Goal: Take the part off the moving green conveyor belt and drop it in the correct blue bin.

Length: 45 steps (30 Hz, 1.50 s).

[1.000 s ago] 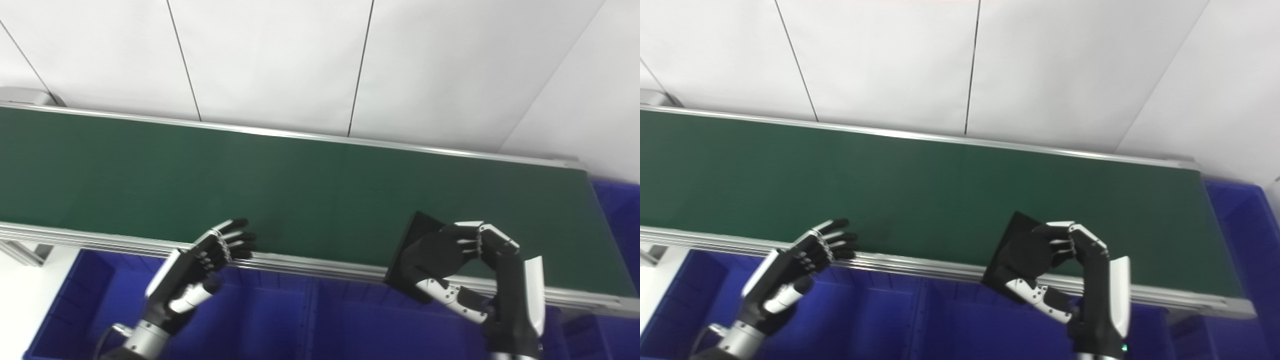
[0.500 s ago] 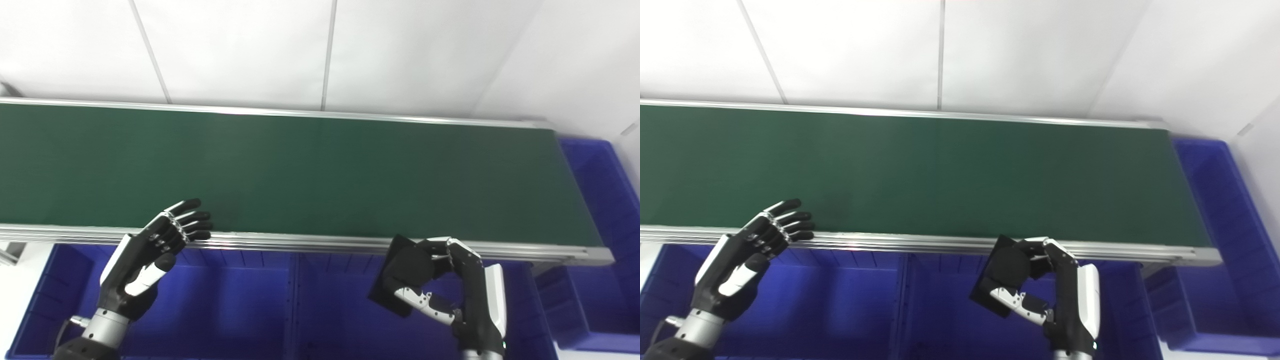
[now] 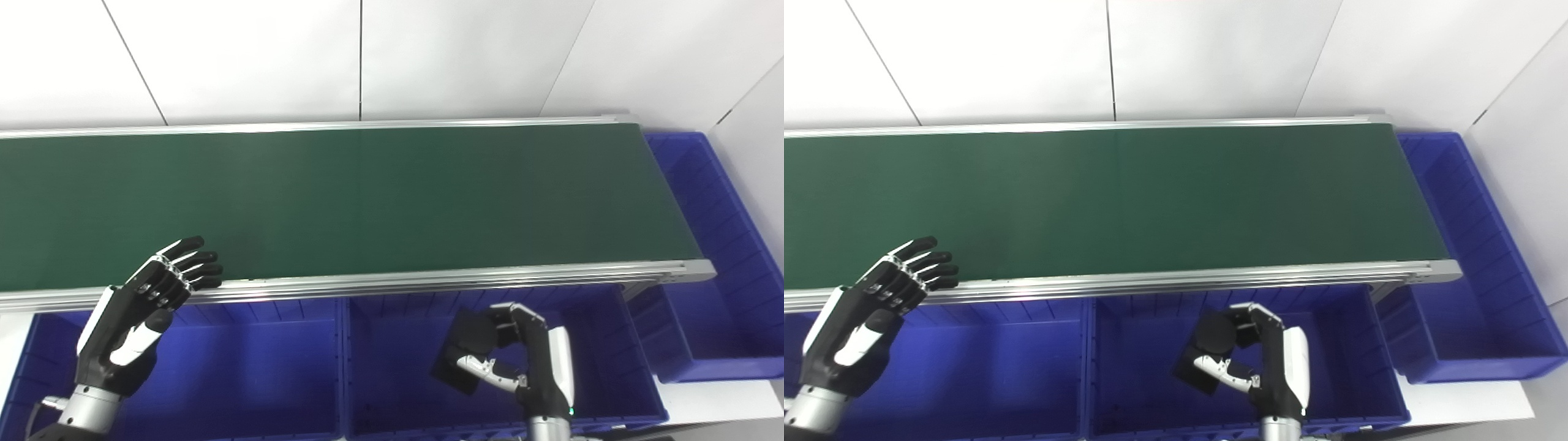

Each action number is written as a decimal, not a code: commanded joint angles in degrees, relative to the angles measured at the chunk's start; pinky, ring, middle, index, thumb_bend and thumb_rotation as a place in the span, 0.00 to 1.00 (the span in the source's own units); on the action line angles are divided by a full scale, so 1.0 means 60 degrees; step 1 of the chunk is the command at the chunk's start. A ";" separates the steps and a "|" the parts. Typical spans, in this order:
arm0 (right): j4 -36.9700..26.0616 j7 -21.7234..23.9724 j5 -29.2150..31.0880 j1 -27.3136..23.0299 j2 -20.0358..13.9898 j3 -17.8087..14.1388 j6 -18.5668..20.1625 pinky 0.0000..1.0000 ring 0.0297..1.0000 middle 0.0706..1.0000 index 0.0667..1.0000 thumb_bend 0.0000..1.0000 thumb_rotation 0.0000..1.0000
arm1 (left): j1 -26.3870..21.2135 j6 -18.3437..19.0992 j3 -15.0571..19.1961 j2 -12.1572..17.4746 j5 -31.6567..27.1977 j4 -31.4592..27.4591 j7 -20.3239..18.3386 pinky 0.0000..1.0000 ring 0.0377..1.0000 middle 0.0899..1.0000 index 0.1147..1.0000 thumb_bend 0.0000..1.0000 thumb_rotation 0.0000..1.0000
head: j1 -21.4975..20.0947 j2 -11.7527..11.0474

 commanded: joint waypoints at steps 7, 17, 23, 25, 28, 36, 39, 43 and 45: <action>0.0859 -0.0594 0.0145 -0.0244 -0.0021 -0.0093 -0.0788 0.44 0.44 0.47 0.44 0.52 0.00 | -0.0166 0.0225 0.0080 0.0124 -0.0016 -0.0498 -0.0006 0.69 0.71 0.73 0.77 0.92 0.57 | 0.0113 0.0006; 0.1963 -0.0799 0.0211 -0.0477 -0.0225 -0.0025 -0.0988 0.45 0.45 0.48 0.44 0.52 0.00 | -0.0158 0.0325 0.0063 0.0068 -0.0058 -0.0528 -0.0036 0.69 0.70 0.73 0.78 0.91 0.56 | 0.0233 -0.0014; 0.1943 -0.0471 0.0784 -0.0432 -0.0160 -0.0064 -0.0912 0.47 0.43 0.48 0.47 0.52 0.00 | -0.0142 0.0245 0.0067 0.0048 -0.0056 -0.0492 -0.0072 0.69 0.70 0.73 0.78 0.89 0.55 | 0.0262 -0.0034; 0.1752 -0.0227 0.1007 -0.0357 -0.0157 -0.0033 -0.0641 0.53 0.53 0.46 0.47 0.52 0.00 | -0.0131 0.0259 0.0068 0.0040 -0.0059 -0.0500 -0.0065 0.69 0.70 0.73 0.78 0.89 0.55 | 0.0305 -0.0056; 0.1548 -0.0069 0.1062 -0.0275 -0.0179 0.0005 -0.0456 0.58 0.64 0.67 0.69 0.62 0.08 | -0.0114 0.0208 0.0065 0.0039 -0.0001 -0.0499 -0.0058 0.69 0.70 0.73 0.78 0.90 0.56 | 0.0328 -0.0070; 0.0694 0.0789 0.1459 0.0071 -0.0391 0.0112 -0.0272 0.76 0.81 0.84 0.92 0.69 0.52 | -0.0076 0.0160 0.0052 0.0003 0.0002 -0.0475 -0.0074 0.70 0.71 0.73 0.78 0.90 0.56 | 0.0473 -0.0123; 0.0517 0.0930 0.1574 0.0140 -0.0416 0.0103 -0.0412 0.76 0.80 0.85 0.93 0.72 0.58 | -0.0074 0.0145 0.0043 -0.0001 0.0013 -0.0462 -0.0091 0.70 0.71 0.73 0.78 0.89 0.56 | 0.0575 -0.0159; 0.0032 0.1011 0.1660 0.0289 -0.0355 0.0110 -0.0574 0.74 0.79 0.84 0.91 0.72 0.60 | -0.0062 0.0210 0.0040 -0.0025 0.0008 -0.0489 -0.0055 0.69 0.70 0.72 0.78 0.90 0.56 | 0.0593 -0.0169; -0.0618 0.1127 0.1613 0.0410 -0.0312 0.0175 -0.0481 0.73 0.78 0.83 0.90 0.69 0.58 | -0.0043 0.0216 0.0030 -0.0047 0.0023 -0.0503 -0.0042 0.70 0.71 0.73 0.78 0.90 0.56 | 0.0718 -0.0247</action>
